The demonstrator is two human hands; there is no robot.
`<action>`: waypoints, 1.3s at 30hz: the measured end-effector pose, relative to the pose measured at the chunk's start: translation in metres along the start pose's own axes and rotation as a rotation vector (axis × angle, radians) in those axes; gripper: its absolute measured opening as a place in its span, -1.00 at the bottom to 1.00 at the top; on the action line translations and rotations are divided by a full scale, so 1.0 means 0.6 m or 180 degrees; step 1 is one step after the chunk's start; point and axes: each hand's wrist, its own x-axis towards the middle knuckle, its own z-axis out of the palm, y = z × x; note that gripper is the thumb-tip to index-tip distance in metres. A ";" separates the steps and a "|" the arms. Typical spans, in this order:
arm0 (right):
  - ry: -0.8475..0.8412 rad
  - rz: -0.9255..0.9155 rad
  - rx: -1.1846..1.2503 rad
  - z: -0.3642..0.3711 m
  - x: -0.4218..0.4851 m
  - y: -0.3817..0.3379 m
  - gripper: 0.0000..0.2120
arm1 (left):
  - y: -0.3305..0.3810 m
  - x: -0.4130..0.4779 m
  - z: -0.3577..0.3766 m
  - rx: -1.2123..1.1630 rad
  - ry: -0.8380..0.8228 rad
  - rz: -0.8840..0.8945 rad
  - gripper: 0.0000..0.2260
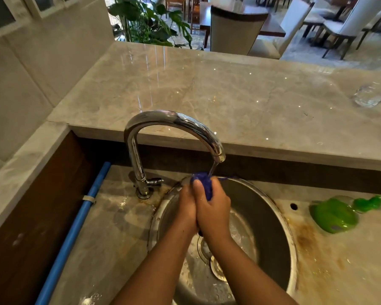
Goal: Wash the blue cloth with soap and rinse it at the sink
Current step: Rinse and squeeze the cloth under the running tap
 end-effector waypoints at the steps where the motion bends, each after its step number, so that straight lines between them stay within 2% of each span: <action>1: 0.0017 0.0061 -0.0151 0.004 0.008 0.009 -0.82 | -0.010 0.000 0.001 -0.0028 -0.0048 0.0009 -0.70; 6: 0.0043 0.0828 -0.0138 -0.020 0.054 0.060 -0.81 | -0.024 -0.008 -0.002 0.0068 -0.0201 0.0299 -0.82; 8: 0.0315 0.0938 -0.0068 -0.028 0.048 0.065 -0.80 | -0.015 -0.009 -0.002 -0.0023 -0.0182 0.0305 -0.85; 10: 0.0692 0.0932 0.0179 -0.036 0.036 0.053 -0.81 | -0.002 -0.003 -0.007 -0.0072 -0.0070 0.0259 -0.81; 12: 0.0792 0.0752 0.0433 -0.047 0.022 0.034 -0.81 | 0.006 0.013 -0.021 0.0208 0.0090 0.0312 -0.85; 16: 0.0256 0.0387 0.0579 -0.060 0.007 0.008 -0.89 | 0.021 0.024 -0.031 0.1036 0.0233 0.0767 -0.90; 18: -0.0008 0.0967 0.1045 -0.068 0.018 0.014 -0.93 | 0.026 0.027 -0.028 0.1059 0.0286 0.0978 -0.90; 20: -0.0275 0.2150 0.2346 -0.071 0.030 0.022 -0.74 | 0.032 0.026 -0.023 0.0938 0.0125 0.0982 -0.84; 22: -0.0577 0.3000 0.3092 -0.071 0.031 0.022 -0.65 | 0.032 0.023 -0.018 0.0931 -0.0088 0.0906 -0.72; 24: -0.0743 0.3180 0.3229 -0.062 0.027 0.024 -0.65 | 0.027 0.016 -0.013 0.0967 -0.0268 0.0890 -0.74; 27: -0.0742 0.3358 0.3098 -0.048 0.017 0.033 -0.60 | 0.016 0.008 -0.009 0.0838 -0.0279 0.0880 -0.89; 30: -0.0397 0.3129 0.2993 -0.052 0.019 0.040 -0.54 | 0.006 0.013 -0.020 0.0623 -0.0083 0.0854 -0.93; 32: -0.0102 0.2650 0.2946 -0.061 0.026 0.045 -0.68 | -0.003 0.022 -0.030 0.0624 0.0187 0.0777 -0.84; 34: -0.0098 0.2113 0.2910 -0.065 0.028 0.027 -0.79 | -0.015 0.027 -0.033 0.0839 0.0384 0.0781 -0.72; 36: -0.0272 0.1628 0.2637 -0.062 0.026 0.005 -0.79 | -0.029 0.032 -0.034 0.0784 0.0433 0.0628 -0.67; 39: -0.0573 0.1037 0.1826 -0.060 0.031 -0.010 -0.83 | -0.024 0.029 -0.035 -0.0422 -0.0100 -0.0550 -0.64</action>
